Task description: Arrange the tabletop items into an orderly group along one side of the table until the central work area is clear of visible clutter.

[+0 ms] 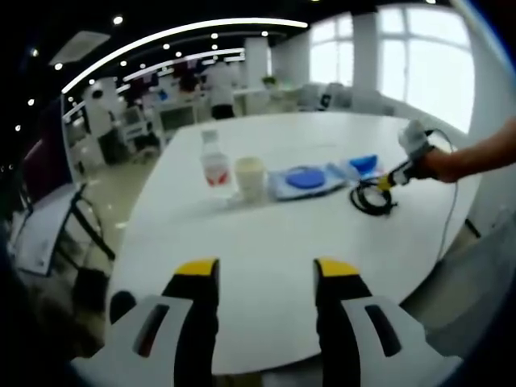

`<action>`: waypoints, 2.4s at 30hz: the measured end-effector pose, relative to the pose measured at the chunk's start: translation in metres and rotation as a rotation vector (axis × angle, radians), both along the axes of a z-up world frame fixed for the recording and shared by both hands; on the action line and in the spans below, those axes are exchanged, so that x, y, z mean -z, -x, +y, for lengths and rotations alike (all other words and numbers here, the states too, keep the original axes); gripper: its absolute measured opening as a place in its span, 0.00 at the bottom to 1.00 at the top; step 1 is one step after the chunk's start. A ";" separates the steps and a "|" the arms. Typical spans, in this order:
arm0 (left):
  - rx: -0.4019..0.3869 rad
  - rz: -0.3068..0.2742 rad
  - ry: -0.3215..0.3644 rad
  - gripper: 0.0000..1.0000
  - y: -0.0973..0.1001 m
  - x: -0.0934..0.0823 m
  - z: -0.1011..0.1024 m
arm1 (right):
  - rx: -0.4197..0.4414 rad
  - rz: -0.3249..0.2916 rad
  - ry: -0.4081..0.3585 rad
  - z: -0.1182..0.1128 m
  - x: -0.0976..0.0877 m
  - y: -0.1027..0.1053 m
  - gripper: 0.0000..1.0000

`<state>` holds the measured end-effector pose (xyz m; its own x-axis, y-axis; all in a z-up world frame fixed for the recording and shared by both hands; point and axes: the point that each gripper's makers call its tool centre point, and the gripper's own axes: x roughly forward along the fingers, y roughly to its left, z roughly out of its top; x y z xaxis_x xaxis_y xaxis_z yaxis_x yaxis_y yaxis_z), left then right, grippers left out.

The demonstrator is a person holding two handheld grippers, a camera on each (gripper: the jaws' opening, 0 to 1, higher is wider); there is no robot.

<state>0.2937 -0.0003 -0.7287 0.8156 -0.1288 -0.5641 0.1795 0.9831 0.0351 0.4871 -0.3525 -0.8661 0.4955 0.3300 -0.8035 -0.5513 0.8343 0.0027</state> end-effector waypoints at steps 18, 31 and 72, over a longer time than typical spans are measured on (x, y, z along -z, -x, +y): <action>0.015 0.016 -0.019 0.44 0.001 0.003 -0.003 | 0.041 -0.034 -0.002 -0.003 0.009 0.004 0.06; 0.022 0.015 -0.018 0.44 0.001 0.003 -0.004 | 0.088 -0.041 -0.036 -0.012 0.001 0.022 0.37; 0.026 -0.028 0.032 0.44 -0.001 -0.005 -0.007 | 0.091 -0.199 -0.213 0.004 -0.100 0.058 0.59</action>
